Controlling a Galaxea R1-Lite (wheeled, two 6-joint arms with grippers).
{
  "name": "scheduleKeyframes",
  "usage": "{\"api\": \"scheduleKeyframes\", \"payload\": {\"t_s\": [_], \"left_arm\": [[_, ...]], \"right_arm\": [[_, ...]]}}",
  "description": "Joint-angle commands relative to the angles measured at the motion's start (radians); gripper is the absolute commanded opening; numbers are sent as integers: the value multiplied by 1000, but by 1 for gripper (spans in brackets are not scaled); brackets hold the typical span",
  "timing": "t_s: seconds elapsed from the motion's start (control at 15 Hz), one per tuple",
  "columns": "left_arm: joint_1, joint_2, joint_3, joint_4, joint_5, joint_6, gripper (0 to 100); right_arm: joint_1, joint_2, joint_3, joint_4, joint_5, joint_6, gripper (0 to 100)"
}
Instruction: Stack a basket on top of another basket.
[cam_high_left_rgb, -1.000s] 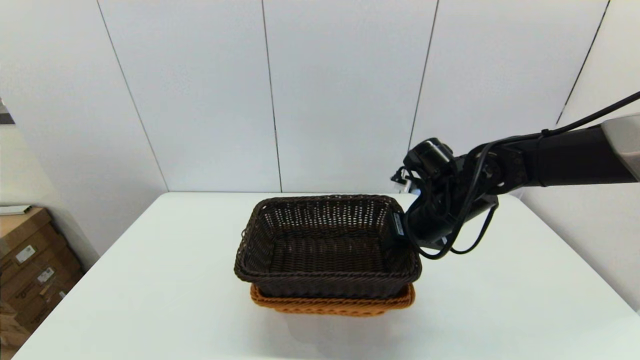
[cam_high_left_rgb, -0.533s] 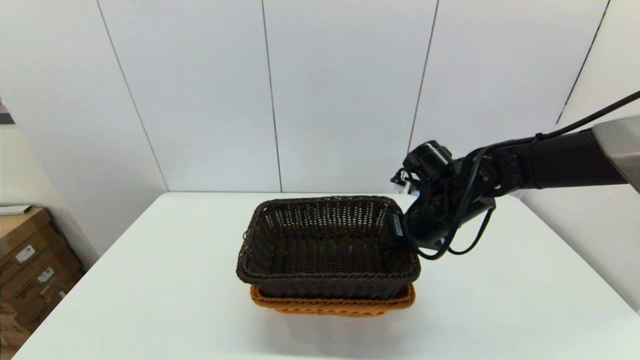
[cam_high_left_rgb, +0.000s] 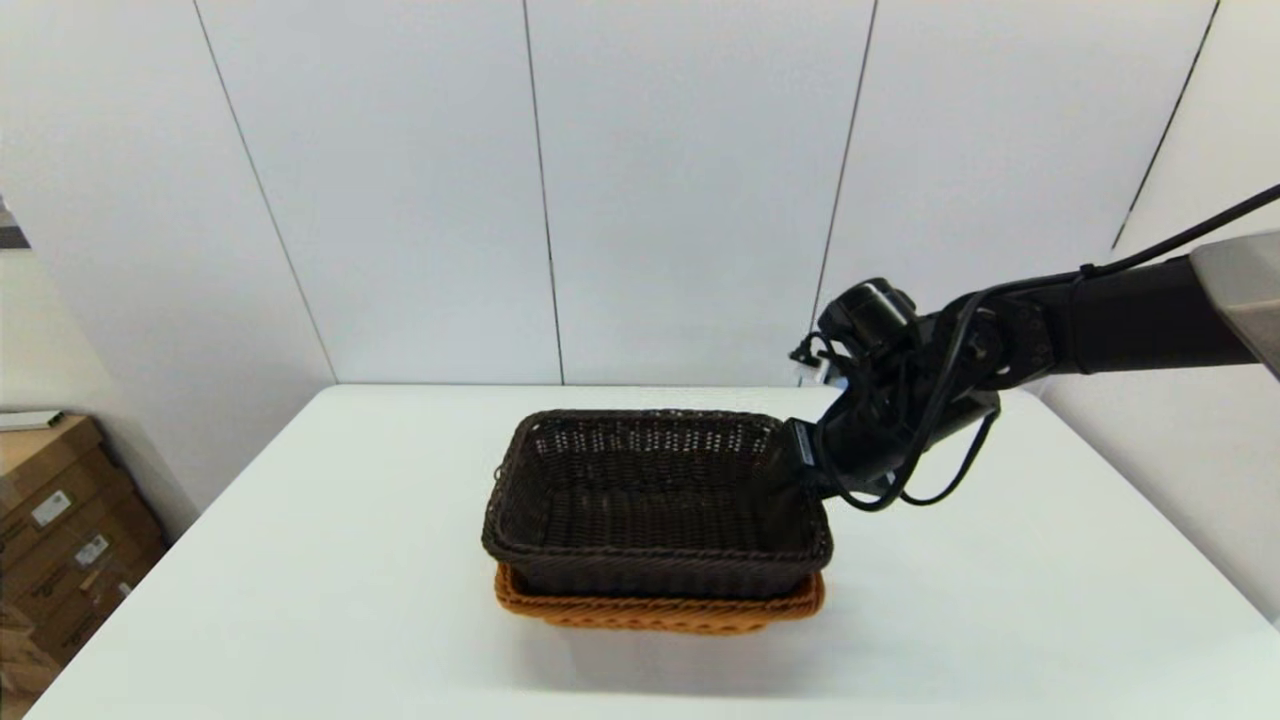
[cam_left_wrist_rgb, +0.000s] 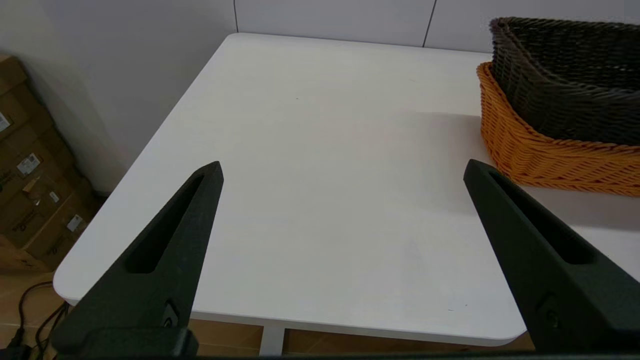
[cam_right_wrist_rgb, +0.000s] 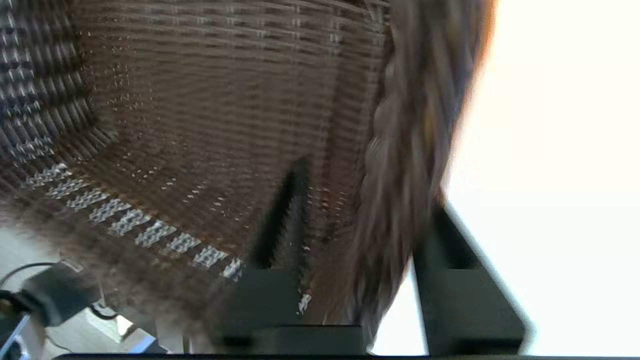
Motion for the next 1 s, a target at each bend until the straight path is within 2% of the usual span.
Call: {"api": "scheduleKeyframes", "payload": {"t_s": [0.07,0.33,0.53,0.67,0.87,1.0], "left_arm": [[0,-2,0,1,1,-1,100],[0,-2,0,1,1,-1,100],[0,-2,0,1,1,-1,100],[0,-2,0,1,1,-1,100],[0,-2,0,1,1,-1,100],[0,-2,0,1,1,-1,100]], "right_arm": [[-7,-3,0,4,1,1,100],[-50,-69,-26,8,1,1,100],[-85,-245,-23,28,-11,-4,100],[-76,-393,38,58,-77,-2,100],[-55,-636,222,57,-233,-1,100],[-53,-816,360,57,-287,2,100]]}}
